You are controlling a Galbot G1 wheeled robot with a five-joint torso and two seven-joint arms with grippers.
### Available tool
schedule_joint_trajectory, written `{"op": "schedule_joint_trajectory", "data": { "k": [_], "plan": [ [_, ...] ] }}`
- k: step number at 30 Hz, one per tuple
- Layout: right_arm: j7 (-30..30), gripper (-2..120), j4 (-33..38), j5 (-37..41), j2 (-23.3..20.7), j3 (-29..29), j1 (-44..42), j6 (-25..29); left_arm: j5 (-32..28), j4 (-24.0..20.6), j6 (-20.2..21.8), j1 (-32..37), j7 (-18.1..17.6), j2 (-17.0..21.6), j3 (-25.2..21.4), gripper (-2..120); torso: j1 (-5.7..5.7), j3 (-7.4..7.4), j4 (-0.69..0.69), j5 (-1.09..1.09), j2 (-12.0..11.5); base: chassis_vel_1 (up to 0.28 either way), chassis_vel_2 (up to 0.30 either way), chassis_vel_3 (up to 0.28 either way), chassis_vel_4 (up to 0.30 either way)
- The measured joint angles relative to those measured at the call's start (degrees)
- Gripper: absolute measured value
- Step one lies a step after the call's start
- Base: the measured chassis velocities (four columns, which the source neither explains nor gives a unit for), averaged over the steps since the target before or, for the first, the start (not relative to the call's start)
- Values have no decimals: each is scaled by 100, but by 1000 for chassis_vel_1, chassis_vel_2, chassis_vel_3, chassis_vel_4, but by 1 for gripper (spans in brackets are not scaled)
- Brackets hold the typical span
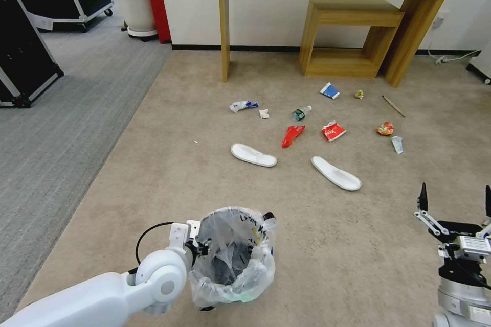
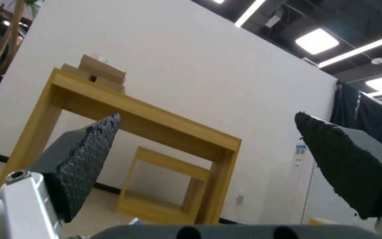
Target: Pick up the trash bin and place the garbage on the floor into it.
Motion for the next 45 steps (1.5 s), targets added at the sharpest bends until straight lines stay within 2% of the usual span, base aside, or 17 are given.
{"op": "schedule_joint_trajectory", "data": {
  "k": [1,3,5,8,17,21,24,26,32,34,35,45],
  "plan": [
    [10,100,-2,0,-1,-9,3,3,-8,-34,16,48,-28,32,-41,17,0,0,0,1,0,0,0,0,0],
    [15,100,-2,0,-3,-11,4,5,-6,-50,17,77,-37,44,-71,16,0,0,0,1,0,0,0,0,0],
    [33,100,-4,0,-6,-23,17,7,-25,-103,18,149,-89,66,-167,4,0,0,0,2,0,0,0,0,0],
    [36,100,-5,0,-4,-32,19,16,-47,-146,4,189,-101,88,-236,0,0,-1,0,3,0,0,0,0,0],
    [94,100,-19,3,1,-51,18,30,-137,-247,15,394,-147,192,-414,0,0,-1,0,4,0,0,0,0,0],
    [95,100,-19,3,10,-56,12,41,-271,-304,13,559,-171,189,-635,0,0,-1,1,3,0,0,0,0,0],
    [93,99,-19,2,23,-59,-7,54,-467,-373,13,675,-183,178,-957,0,0,-1,1,4,0,0,0,0,0],
    [93,99,-20,2,27,-59,-6,57,-497,-387,13,692,-188,176,-1009,0,0,-1,1,4,0,0,0,0,0],
    [84,99,-21,-22,87,-85,-15,71,-906,-605,-1,1026,-331,120,-1723,0,-1,-1,1,4,0,0,0,0,0],
    [83,99,-17,-25,91,-90,-16,71,-932,-614,-2,1052,-340,117,-1782,0,-1,-1,1,4,0,0,0,0,0],
    [81,99,-2,-39,106,-103,-17,71,-1000,-629,-12,1158,-365,111,-1996,0,-1,-1,0,3,0,0,0,0,0],
    [70,94,62,-73,171,-154,-21,44,-1256,-695,-41,1460,-405,114,-2906,0,-1,-1,1,3,0,0,0,0,0]
  ]
}}
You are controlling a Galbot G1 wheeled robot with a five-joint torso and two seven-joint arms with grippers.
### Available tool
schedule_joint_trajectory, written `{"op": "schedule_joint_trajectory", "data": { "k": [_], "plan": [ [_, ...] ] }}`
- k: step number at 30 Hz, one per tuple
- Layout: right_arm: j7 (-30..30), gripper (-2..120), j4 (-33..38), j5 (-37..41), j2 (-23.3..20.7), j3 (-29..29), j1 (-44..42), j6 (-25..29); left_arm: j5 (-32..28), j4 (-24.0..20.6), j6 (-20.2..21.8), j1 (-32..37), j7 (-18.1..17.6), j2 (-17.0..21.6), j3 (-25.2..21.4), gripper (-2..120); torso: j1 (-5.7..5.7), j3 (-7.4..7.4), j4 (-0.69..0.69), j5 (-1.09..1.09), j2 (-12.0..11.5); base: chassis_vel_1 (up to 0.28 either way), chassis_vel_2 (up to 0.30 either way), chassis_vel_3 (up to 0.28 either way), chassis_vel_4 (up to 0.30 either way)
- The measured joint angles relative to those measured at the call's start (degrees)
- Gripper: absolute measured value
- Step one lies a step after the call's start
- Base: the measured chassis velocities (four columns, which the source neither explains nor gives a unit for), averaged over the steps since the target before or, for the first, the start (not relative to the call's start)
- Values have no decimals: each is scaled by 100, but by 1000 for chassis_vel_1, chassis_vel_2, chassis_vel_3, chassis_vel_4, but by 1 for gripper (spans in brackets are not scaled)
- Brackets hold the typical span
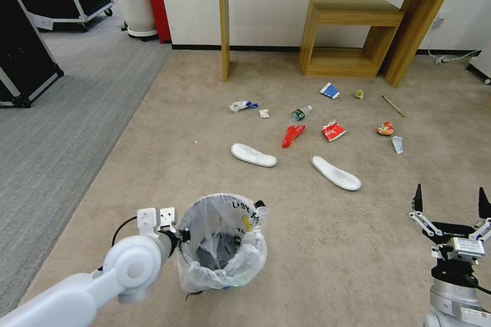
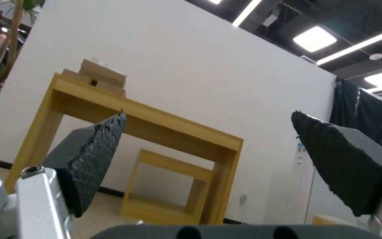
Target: Pick up the trash bin and place the garbage on the floor into it.
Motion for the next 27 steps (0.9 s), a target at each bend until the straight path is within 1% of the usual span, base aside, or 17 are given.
{"op": "schedule_joint_trajectory", "data": {
  "k": [2,3,4,6,7,10,13,18,21,27],
  "plan": [
    [-13,94,3,-3,19,-4,-5,-5,26,-59,-1,119,50,-48,-247,0,0,0,0,0,0,0,0,0,0],
    [-13,94,3,-3,19,-4,-5,-5,26,-59,-1,119,50,-48,-247,0,0,0,0,0,0,0,0,0,0],
    [-26,94,3,-5,29,-9,-9,-9,68,-86,-1,179,65,-87,-362,0,0,0,-1,0,0,0,0,0,0],
    [-30,99,-4,-30,45,-23,-7,-19,87,-185,122,372,58,-70,-587,0,0,0,-1,0,0,0,0,0,0],
    [-30,99,-4,-30,45,-23,-7,-19,87,-185,122,372,58,-70,-587,0,0,0,-1,0,0,0,0,0,0],
    [-15,100,-6,-56,54,-51,14,-35,27,-324,374,657,18,137,-807,0,0,0,0,0,1,0,0,0,0],
    [-19,100,9,-64,58,-71,20,-53,18,-325,447,762,-18,232,-898,0,0,0,0,0,1,0,0,0,0],
    [-31,100,26,-70,74,-100,30,-74,32,-326,451,823,8,254,-961,0,0,0,0,-1,1,0,0,0,0],
    [-81,100,9,-89,116,-112,69,-56,84,-353,450,840,43,216,-1025,0,0,0,0,0,1,0,0,0,0],
    [106,100,-103,-462,241,-179,109,-12,215,-363,461,836,236,25,-1120,0,0,0,0,0,1,0,0,0,0]
  ]
}}
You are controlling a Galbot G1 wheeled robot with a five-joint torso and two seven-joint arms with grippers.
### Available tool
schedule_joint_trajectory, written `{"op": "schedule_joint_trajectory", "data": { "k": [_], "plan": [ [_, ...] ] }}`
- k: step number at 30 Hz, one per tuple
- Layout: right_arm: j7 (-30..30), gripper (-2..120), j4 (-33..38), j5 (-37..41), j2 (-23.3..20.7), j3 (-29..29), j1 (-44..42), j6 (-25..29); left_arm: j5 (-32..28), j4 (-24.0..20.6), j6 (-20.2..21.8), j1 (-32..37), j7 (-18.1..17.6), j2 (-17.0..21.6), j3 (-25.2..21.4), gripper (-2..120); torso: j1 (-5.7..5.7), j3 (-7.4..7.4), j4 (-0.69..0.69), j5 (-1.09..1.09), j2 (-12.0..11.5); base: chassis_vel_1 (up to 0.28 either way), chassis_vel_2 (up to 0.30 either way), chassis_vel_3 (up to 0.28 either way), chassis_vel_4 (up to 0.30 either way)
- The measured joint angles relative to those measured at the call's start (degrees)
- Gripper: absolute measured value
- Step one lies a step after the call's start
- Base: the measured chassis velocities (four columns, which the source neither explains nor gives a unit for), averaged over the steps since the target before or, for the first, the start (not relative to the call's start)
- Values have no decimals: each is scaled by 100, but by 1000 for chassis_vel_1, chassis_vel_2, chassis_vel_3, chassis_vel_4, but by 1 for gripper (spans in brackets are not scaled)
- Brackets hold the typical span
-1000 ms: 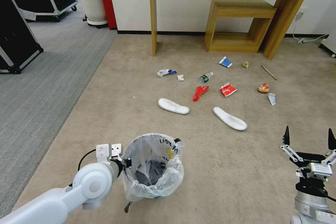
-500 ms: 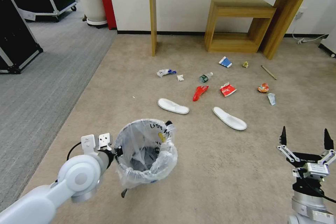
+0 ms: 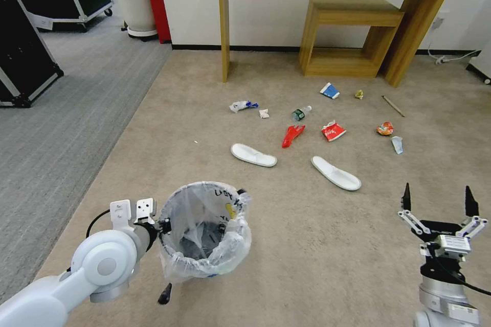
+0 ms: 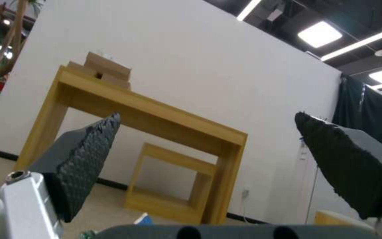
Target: Pick up the trash bin and place the garbage on the floor into it.
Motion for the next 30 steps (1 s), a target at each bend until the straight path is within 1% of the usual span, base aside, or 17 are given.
{"op": "schedule_joint_trajectory", "data": {
  "k": [2,4,6,7,8,9,11,15,19,20,22,24,27,30],
  "plan": [
    [0,100,-8,-6,3,0,1,8,6,5,3,-4,11,-14,-3,0,0,0,0,0,0,0,0,0,0],
    [10,100,-107,-71,29,1,-1,61,103,55,62,-37,109,-151,-35,0,0,0,-1,0,0,0,0,0,0],
    [13,100,-129,-76,22,4,1,66,123,69,102,-42,134,-187,-50,0,0,0,-1,1,0,0,0,0,0],
    [19,100,-156,-76,-4,19,19,69,219,113,137,-44,205,-241,-53,0,0,0,-1,0,0,0,0,0,0],
    [26,100,-175,-77,-38,35,48,70,317,152,138,-40,280,-272,-52,0,0,0,-1,0,0,0,0,0,0],
    [26,100,-175,-77,-38,35,48,70,317,152,138,-40,280,-272,-52,0,0,0,-1,0,0,0,0,0,0],
    [32,100,-191,-76,-105,57,108,71,576,263,88,-33,463,-335,-19,0,0,0,0,0,0,0,0,0,0],
    [36,100,-205,-71,-164,70,148,62,684,392,26,-70,564,-425,28,0,0,0,0,0,0,0,0,0,0],
    [42,100,-221,-112,-167,68,151,57,609,408,25,-87,536,-468,28,0,0,0,-1,1,0,0,0,0,0],
    [58,100,-232,-179,-160,50,144,4,571,381,73,-82,523,-499,16,0,0,0,0,0,0,0,0,0,0],
    [174,100,-202,-267,-134,0,107,-199,541,356,7,-81,458,-554,-10,0,0,0,-1,1,0,0,0,0,0],
    [209,100,-183,-307,-126,-14,107,-254,502,351,-32,-84,427,-563,-16,0,0,0,-1,1,0,0,0,0,0],
    [262,100,-161,-353,-126,-46,110,-292,376,316,-84,-85,381,-572,-35,0,0,0,0,0,0,0,0,0,0],
    [258,100,-104,-331,-139,-104,99,-292,81,202,-163,-85,257,-587,-108,0,0,0,0,0,0,0,0,0,0]
  ]
}}
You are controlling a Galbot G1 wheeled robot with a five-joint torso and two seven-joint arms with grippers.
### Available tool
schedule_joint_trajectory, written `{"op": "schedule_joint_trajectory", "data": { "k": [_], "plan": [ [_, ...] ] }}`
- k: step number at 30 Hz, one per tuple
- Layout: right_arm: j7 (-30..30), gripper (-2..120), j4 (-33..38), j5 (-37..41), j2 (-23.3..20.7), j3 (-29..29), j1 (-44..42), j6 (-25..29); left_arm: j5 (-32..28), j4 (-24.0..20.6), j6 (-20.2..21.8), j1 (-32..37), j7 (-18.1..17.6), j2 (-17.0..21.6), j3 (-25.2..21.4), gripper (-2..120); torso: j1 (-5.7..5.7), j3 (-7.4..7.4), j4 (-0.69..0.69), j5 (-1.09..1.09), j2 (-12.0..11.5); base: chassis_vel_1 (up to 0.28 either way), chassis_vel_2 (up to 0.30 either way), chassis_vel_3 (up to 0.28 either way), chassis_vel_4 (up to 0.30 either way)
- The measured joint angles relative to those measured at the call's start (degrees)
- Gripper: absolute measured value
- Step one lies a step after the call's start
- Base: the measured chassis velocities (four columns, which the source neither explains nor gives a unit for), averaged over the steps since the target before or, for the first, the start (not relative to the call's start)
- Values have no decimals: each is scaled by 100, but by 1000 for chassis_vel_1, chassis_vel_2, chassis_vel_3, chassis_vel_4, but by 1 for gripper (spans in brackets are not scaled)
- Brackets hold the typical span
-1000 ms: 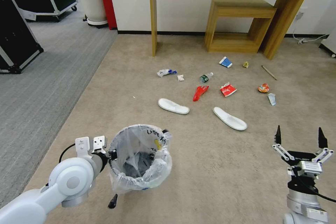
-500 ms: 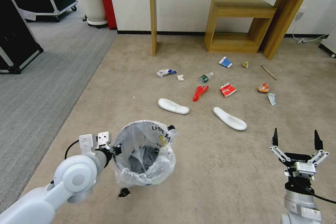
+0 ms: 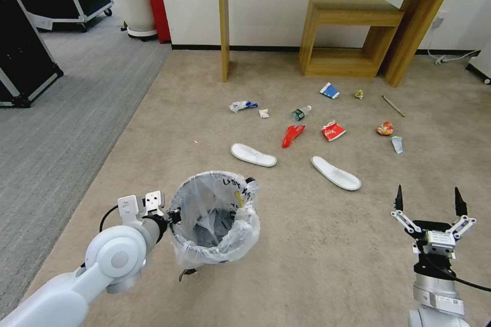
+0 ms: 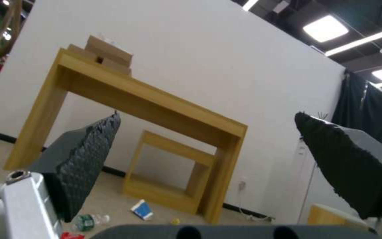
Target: Pick up the trash bin and place the garbage on the floor into it.
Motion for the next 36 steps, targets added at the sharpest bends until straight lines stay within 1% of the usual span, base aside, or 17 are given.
{"op": "schedule_joint_trajectory", "data": {
  "k": [2,3,6,11,18,21,23,26,36],
  "plan": [
    [-1,100,6,4,0,-11,-4,0,-43,-24,-11,0,-20,0,-11,0,0,0,0,0,0,0,0,0,0],
    [-14,100,22,23,8,-49,-13,0,-188,-102,-62,6,-92,0,-36,0,0,0,0,0,0,0,0,0,0],
    [-44,100,25,24,30,-77,-30,15,-216,-132,-64,47,-80,0,-87,0,0,0,0,0,0,0,0,0,0],
    [-122,100,24,-11,68,-132,-66,93,-130,-152,-7,215,49,-30,-249,0,0,0,0,0,0,0,0,0,0],
    [-159,100,5,-14,38,-143,-37,131,-146,-185,7,353,80,-44,-446,0,-1,-1,0,0,0,-32,48,46,-34],
    [-166,100,-7,-16,23,-160,-13,150,-189,-244,-50,408,82,-30,-474,0,0,0,0,0,0,-146,151,162,-164],
    [-175,100,-26,-20,17,-165,-4,183,-247,-291,-107,414,-8,-33,-479,0,0,0,0,0,0,-204,183,214,-210],
    [-179,100,-50,-21,10,-166,-3,214,-256,-310,-142,445,-47,-36,-501,0,0,0,0,-1,0,-224,220,236,-223],
    [-189,100,-95,-5,-9,-166,32,332,-140,-357,-151,655,-4,-80,-670,0,2,2,0,0,-1,-220,226,226,-221]
  ]
}}
